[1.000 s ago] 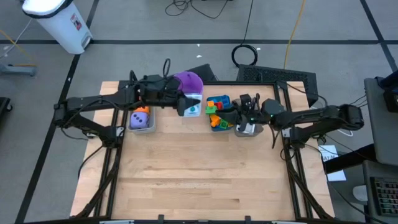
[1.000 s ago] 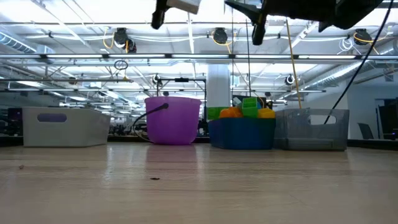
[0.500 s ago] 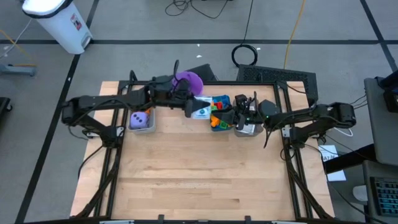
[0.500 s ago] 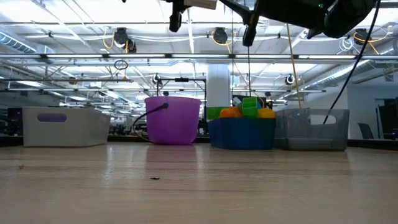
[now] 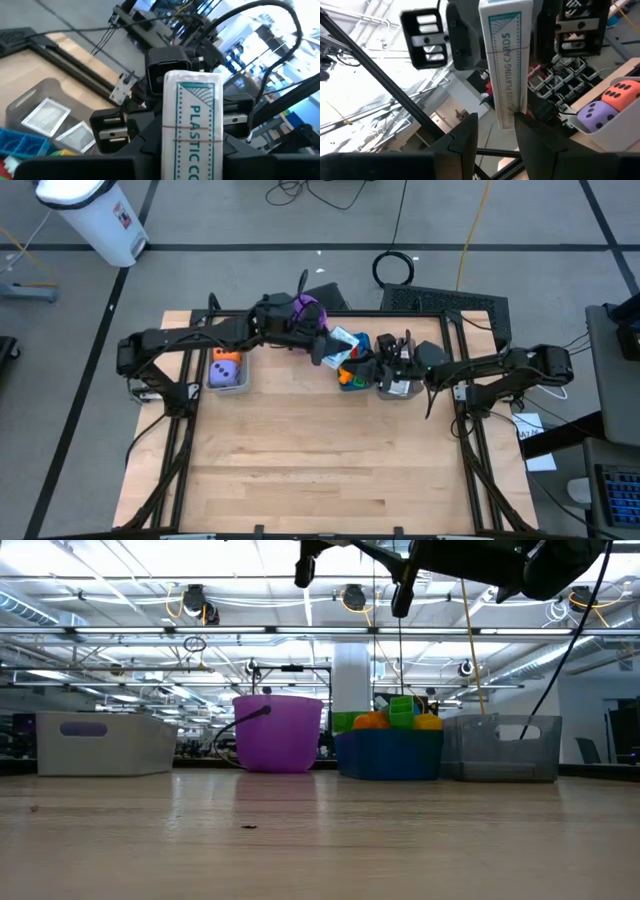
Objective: Pick & Place Toys
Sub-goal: Put the blue deck of cards into the black bin, then return to Home Position
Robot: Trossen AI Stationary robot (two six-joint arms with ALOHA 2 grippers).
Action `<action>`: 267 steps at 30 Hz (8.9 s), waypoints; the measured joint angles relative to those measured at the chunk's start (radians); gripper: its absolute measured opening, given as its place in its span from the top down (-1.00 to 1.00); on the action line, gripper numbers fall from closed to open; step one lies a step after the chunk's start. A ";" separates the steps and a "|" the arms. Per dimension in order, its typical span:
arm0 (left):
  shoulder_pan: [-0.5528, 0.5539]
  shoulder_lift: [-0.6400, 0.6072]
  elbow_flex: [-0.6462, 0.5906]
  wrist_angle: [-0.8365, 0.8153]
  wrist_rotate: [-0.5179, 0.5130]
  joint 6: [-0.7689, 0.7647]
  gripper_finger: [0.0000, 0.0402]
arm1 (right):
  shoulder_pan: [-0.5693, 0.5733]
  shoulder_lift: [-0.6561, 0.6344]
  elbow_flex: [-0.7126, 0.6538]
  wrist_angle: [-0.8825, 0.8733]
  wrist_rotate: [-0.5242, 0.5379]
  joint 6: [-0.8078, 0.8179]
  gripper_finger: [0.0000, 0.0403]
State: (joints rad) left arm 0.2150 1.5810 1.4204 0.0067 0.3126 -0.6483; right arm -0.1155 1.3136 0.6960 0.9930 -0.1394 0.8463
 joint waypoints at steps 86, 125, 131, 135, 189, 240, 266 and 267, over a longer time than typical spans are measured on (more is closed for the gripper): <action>0.142 -0.154 0.040 -0.042 0.176 0.113 -0.26 | -0.402 -0.396 -0.129 -1.439 -0.045 -0.106 0.69; 0.130 -0.532 -0.037 -0.432 -0.058 0.326 -0.26 | -0.544 -0.878 -0.132 -1.365 -0.014 -0.237 0.07; 0.076 -0.763 -0.306 -0.268 -0.248 0.273 -0.26 | -0.485 -1.009 -0.132 -1.262 0.131 -0.312 0.07; 0.048 -0.877 -0.501 -0.116 -0.352 0.229 -0.26 | -0.394 -1.007 -0.133 -1.222 0.210 -0.368 0.07; 0.042 -1.376 -1.314 0.192 -0.366 0.434 0.66 | 0.047 -1.152 -0.496 -0.931 0.579 -0.704 0.97; 0.041 -1.376 -1.314 0.079 -0.365 0.303 0.76 | 0.047 -1.149 -0.680 -0.777 0.399 -0.649 0.99; 0.041 -1.376 -1.313 0.079 -0.365 0.303 0.76 | 0.047 -1.149 -0.681 -0.777 0.399 -0.649 0.99; 0.041 -1.376 -1.313 0.079 -0.365 0.303 0.76 | 0.047 -1.149 -0.681 -0.777 0.399 -0.650 0.98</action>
State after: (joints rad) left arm 0.2562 0.2054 0.1074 0.0860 -0.0521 -0.3450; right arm -0.0681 0.1642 0.0147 0.2157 0.2592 0.1968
